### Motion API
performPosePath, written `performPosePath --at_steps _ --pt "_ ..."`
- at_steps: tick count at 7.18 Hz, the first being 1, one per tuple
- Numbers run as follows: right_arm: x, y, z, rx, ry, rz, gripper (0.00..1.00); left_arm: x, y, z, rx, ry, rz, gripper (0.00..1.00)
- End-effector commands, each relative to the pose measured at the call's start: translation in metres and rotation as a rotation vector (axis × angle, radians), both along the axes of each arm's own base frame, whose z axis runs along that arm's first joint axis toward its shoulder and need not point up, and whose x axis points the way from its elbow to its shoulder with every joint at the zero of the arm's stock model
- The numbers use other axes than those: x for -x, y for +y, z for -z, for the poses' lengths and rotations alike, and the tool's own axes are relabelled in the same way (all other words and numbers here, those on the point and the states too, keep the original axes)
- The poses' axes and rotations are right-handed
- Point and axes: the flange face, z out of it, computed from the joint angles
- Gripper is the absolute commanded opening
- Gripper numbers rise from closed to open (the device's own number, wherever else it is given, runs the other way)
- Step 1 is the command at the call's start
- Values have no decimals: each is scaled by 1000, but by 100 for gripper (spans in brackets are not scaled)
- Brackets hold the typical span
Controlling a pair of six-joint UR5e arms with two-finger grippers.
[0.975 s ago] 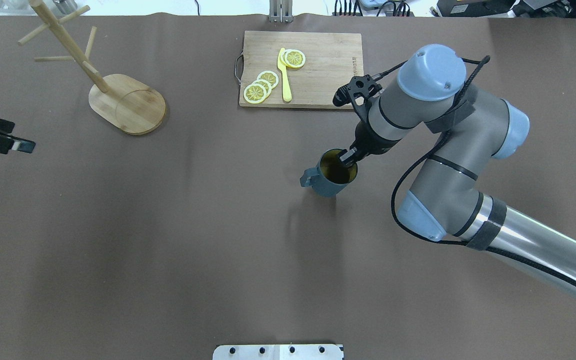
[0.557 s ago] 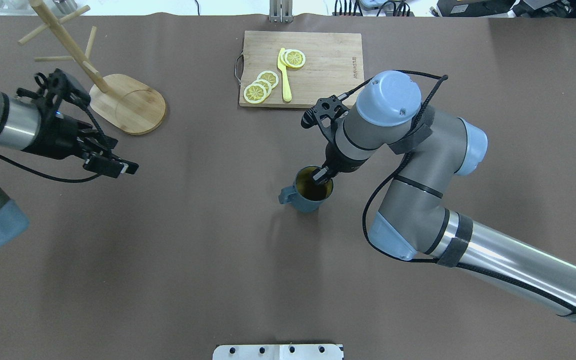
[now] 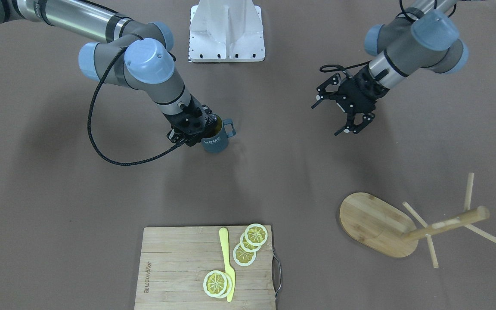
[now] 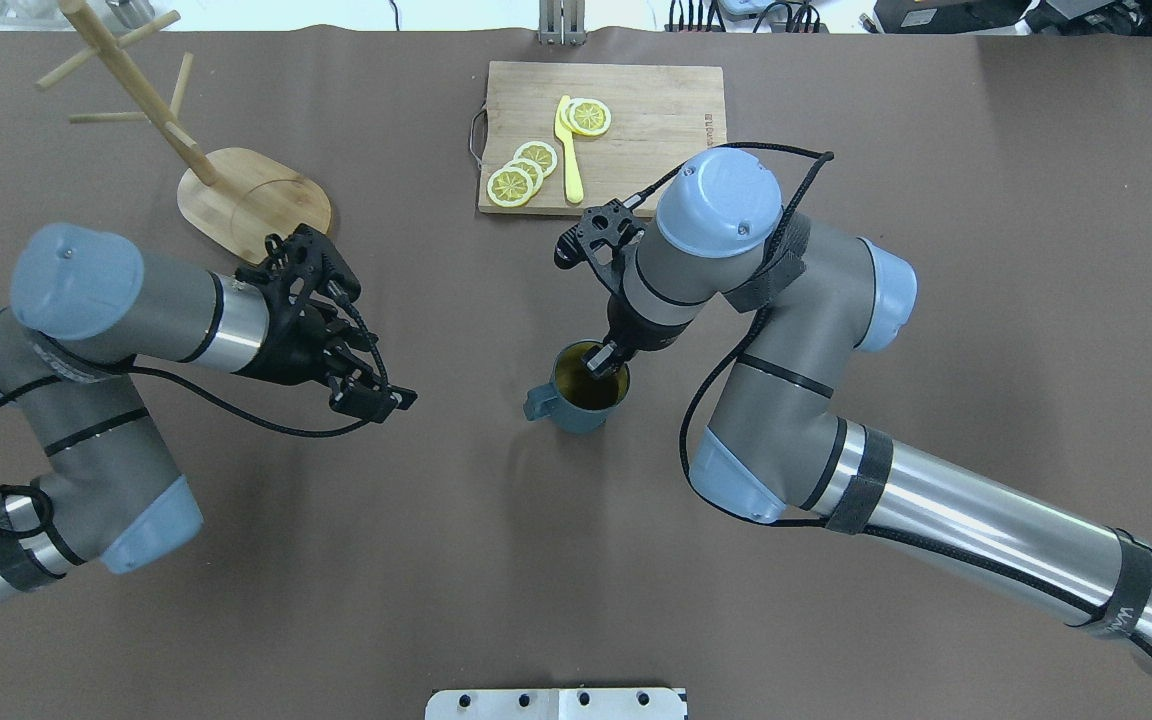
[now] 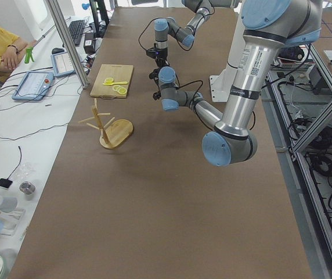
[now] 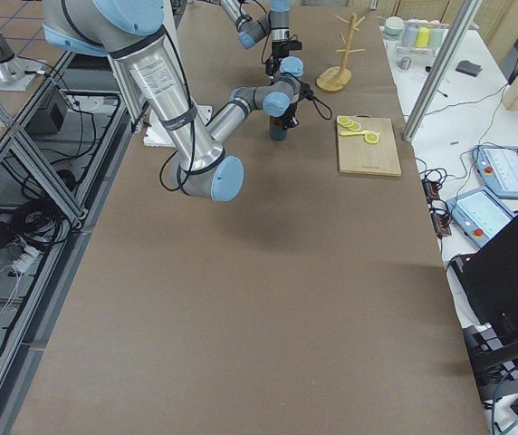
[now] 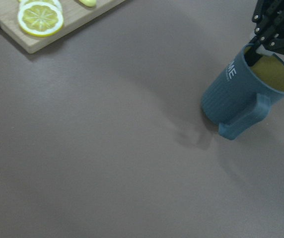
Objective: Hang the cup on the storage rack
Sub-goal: 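Release the mug with the right gripper while the left gripper approaches it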
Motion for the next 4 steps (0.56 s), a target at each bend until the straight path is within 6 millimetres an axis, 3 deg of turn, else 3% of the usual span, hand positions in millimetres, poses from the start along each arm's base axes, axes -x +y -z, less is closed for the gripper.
performPosePath --at_steps 1,2,4 --pt "15 -2 15 -19 -5 22 0 -46 35 3 -67 58 54 97" --pt "25 -1 22 -19 -5 29 0 -58 42 -11 -89 92 62 97" --pt "25 -2 23 -18 -7 28 89 -78 54 -25 -101 100 74 97"
